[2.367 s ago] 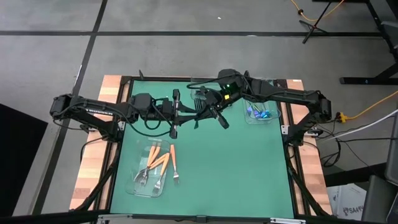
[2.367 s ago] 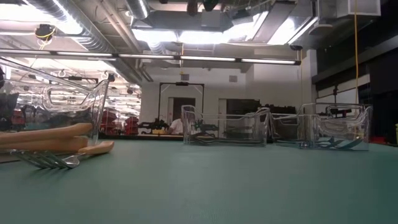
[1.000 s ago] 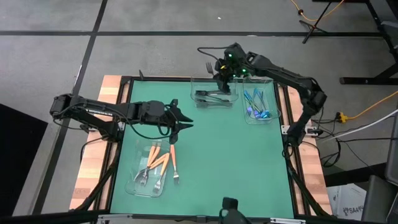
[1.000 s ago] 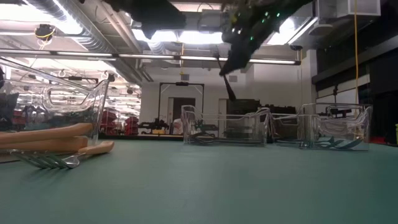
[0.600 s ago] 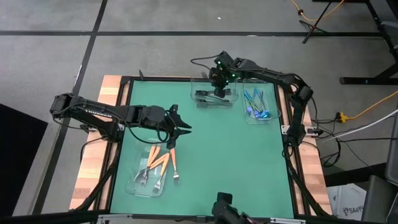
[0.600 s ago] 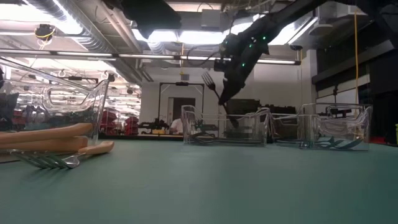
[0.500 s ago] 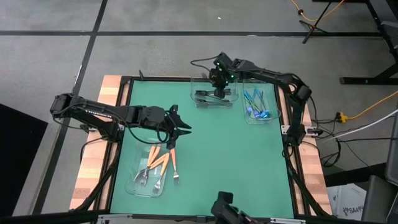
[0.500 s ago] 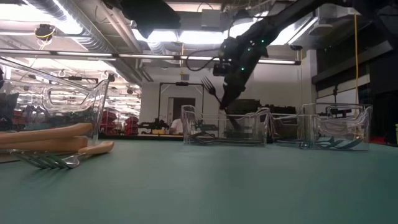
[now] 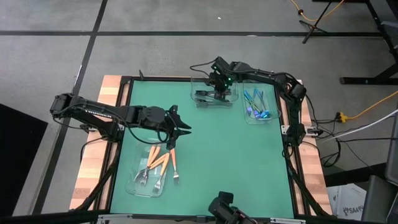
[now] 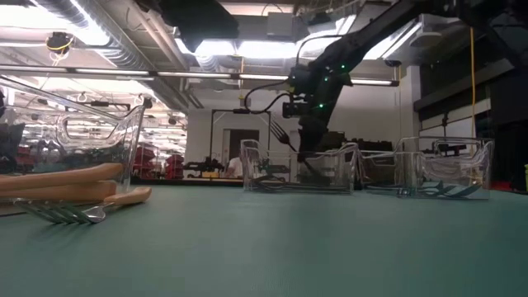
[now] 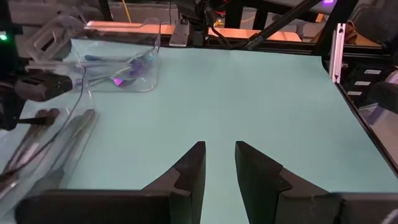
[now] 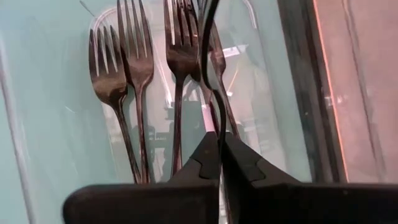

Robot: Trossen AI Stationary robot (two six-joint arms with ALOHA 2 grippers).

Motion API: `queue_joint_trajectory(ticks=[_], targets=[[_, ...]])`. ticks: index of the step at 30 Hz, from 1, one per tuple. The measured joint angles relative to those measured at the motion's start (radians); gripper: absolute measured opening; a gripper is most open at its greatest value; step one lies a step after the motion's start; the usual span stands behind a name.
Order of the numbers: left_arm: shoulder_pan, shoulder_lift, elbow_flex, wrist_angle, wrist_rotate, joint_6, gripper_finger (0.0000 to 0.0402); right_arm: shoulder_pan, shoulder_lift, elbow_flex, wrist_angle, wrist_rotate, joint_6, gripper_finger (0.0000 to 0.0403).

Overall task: Sort silverware by color (type)
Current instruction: Put the black fork into the top left transparent bin, then put the orange fork into the bottom transparent bin

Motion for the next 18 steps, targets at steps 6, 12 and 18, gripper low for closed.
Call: queue_joint_trajectory(ticks=[6, 12, 18], targets=[[-0.001, 0.0, 0.0, -0.019, 0.0, -0.023, 0.008, 0.0, 0.01, 0.0, -0.004, 0.01, 0.001, 0.0002], [-0.002, 0.0, 0.0, -0.034, 0.0, -0.024, 0.008, 0.0, 0.01, 0.0, -0.001, 0.01, 0.001, 0.0027], [-0.002, 0.0, 0.0, -0.041, 0.0, -0.026, 0.008, 0.0, 0.01, 0.0, 0.001, 0.01, 0.002, 0.006]])
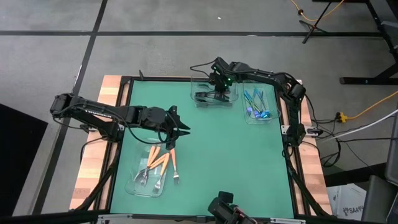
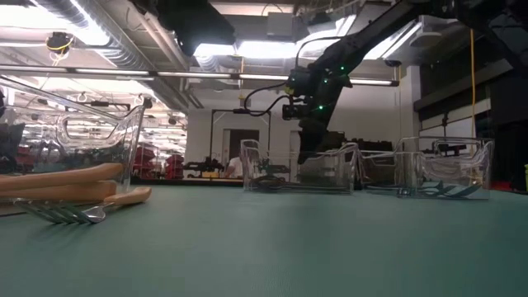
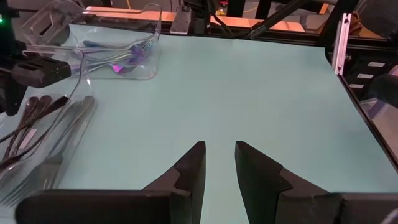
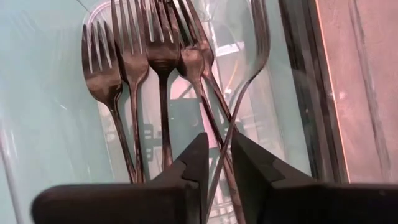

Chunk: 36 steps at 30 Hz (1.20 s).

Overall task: Sort silverware by color (type)
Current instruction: Put the orange fork into the bottom transparent bin

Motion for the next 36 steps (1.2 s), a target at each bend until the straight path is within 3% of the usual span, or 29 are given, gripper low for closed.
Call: queue_joint_trajectory(ticks=[15, 25, 31, 36], targets=[[-0.018, 0.001, 0.0, 0.008, 0.029, -0.101, 0.008, 0.0, 0.0, 0.0, 0.003, 0.0, 0.001, 0.0074], [-0.101, 0.106, 0.0, 0.195, 0.03, -0.115, 0.008, 0.002, -0.009, 0.0, -0.004, -0.003, -0.005, 0.0074], [-0.136, 0.119, 0.0, 0.146, 0.023, -0.23, 0.008, 0.054, -0.094, 0.0, -0.004, 0.003, -0.042, 0.0074], [-0.175, 0.076, 0.0, 0.129, 0.023, -0.234, 0.008, 0.147, -0.162, 0.0, 0.003, -0.002, -0.081, 0.0074]])
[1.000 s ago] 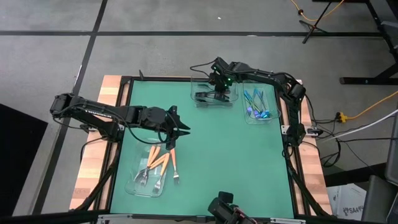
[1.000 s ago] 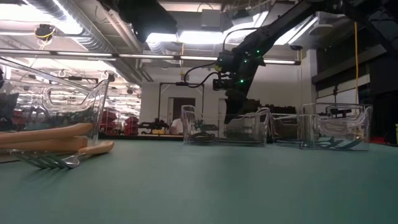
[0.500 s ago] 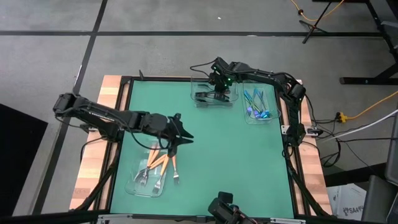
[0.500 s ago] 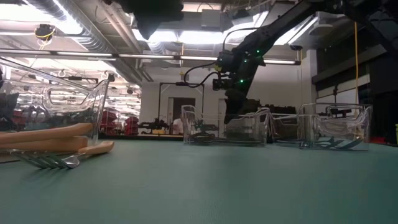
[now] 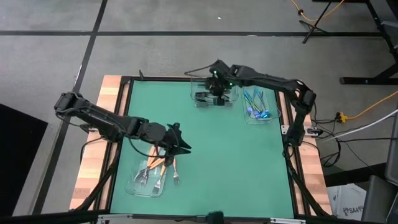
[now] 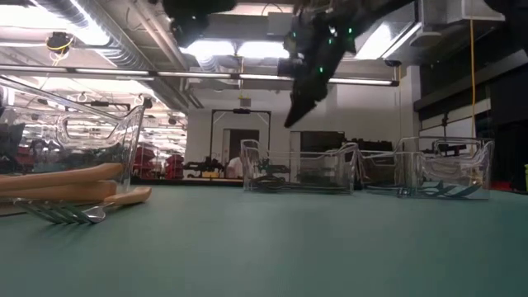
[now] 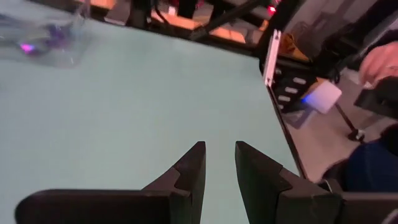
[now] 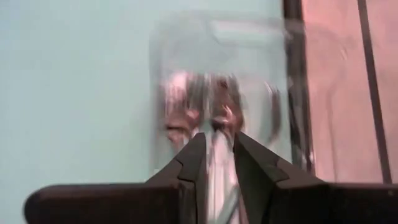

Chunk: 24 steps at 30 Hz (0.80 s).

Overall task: Sort silverware by color (type)
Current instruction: Put the orange fork into the bottom transparent bin

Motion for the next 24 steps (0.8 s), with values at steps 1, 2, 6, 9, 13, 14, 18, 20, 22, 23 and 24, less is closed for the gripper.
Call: queue_joint_trajectory(ticks=[1, 2, 6, 9, 13, 14, 18, 20, 22, 23, 24], targets=[[-0.01, -0.009, 0.0, -0.018, 0.0, -0.007, 0.008, 0.021, -0.008, 0.0, 0.0, -0.002, -0.005, 0.0074], [-0.019, -0.018, 0.0, -0.038, -0.001, -0.023, 0.008, 0.045, -0.016, 0.0, 0.0, -0.004, -0.011, 0.0074], [-0.063, -0.08, 0.0, -0.134, -0.037, -0.101, 0.008, 0.15, -0.023, 0.0, 0.0, -0.034, -0.03, 0.0074], [-0.101, -0.124, 0.0, -0.232, -0.078, -0.172, 0.008, 0.226, -0.023, 0.0, -0.001, -0.036, -0.031, 0.0074], [-0.151, -0.186, 0.0, -0.345, -0.127, -0.257, 0.008, 0.32, -0.023, 0.0, 0.001, -0.035, -0.086, 0.0074], [-0.162, -0.2, 0.0, -0.378, -0.136, -0.278, 0.008, 0.342, -0.023, 0.0, 0.004, -0.036, -0.102, 0.0074], [-0.199, -0.241, 0.0, -0.474, -0.177, -0.351, 0.008, 0.417, -0.023, 0.0, 0.043, -0.036, -0.131, 0.0074], [-0.211, -0.251, 0.0, -0.513, -0.182, -0.383, 0.008, 0.451, -0.013, 0.0, 0.094, -0.036, -0.131, 0.0074], [-0.217, -0.251, 0.0, -0.538, -0.182, -0.405, 0.008, 0.479, -0.007, 0.0, 0.132, -0.036, -0.131, 0.0074], [-0.221, -0.25, 0.0, -0.558, -0.181, -0.416, 0.008, 0.494, -0.001, 0.0, 0.152, -0.036, -0.131, 0.0074], [-0.224, -0.25, 0.0, -0.571, -0.179, -0.423, 0.008, 0.508, 0.006, 0.001, 0.186, -0.036, -0.131, 0.0074]])
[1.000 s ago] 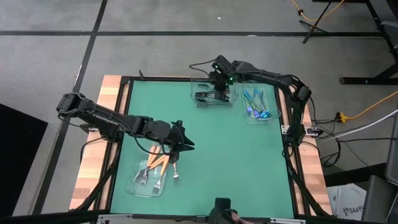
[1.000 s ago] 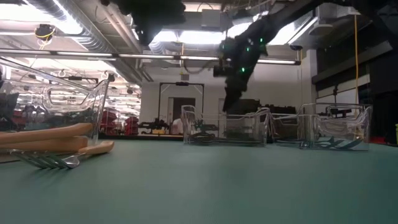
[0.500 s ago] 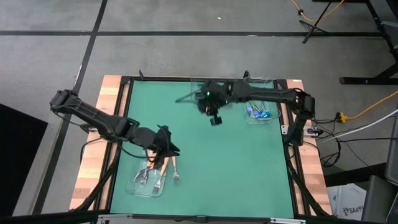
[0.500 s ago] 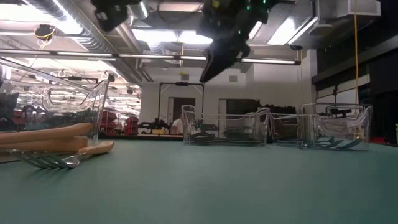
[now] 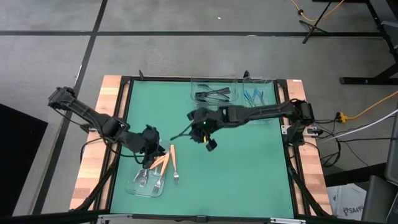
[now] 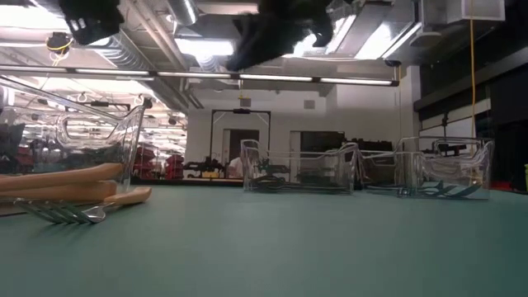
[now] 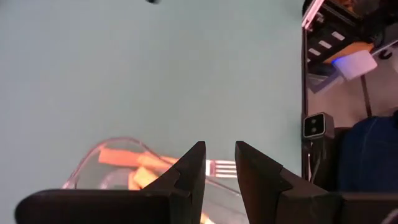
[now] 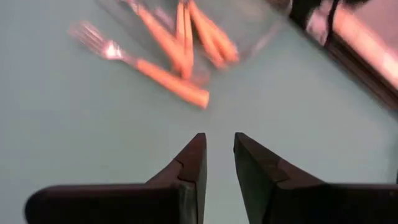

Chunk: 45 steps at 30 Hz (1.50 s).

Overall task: Sort silverware by color (type)
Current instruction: Put the orange fork into the bottom transparent bin

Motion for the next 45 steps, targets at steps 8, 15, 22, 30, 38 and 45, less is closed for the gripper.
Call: queue_joint_trajectory(ticks=[8, 15, 22, 30, 38, 45], targets=[[-0.004, 0.0, 0.0, -0.133, 0.006, -0.07, 0.008, 0.087, 0.069, -0.001, 0.107, 0.0, 0.001, 0.0084], [-0.004, 0.0, 0.0, -0.186, 0.001, -0.076, 0.008, 0.134, 0.137, 0.0, 0.242, 0.0, 0.003, 0.0154], [-0.003, 0.0, 0.0, -0.187, -0.024, -0.076, 0.008, 0.151, 0.219, 0.0, 0.348, 0.0, 0.003, 0.0178], [-0.003, 0.001, 0.0, -0.187, -0.051, -0.075, 0.008, 0.15, 0.29, -0.001, 0.367, -0.012, 0.006, 0.0168], [-0.003, 0.001, 0.0, -0.185, -0.075, -0.074, 0.008, 0.15, 0.35, -0.001, 0.444, -0.027, 0.007, 0.0167], [-0.002, 0.001, 0.0, -0.183, -0.1, -0.075, 0.008, 0.148, 0.351, -0.001, 0.501, -0.073, 0.007, 0.0167]])
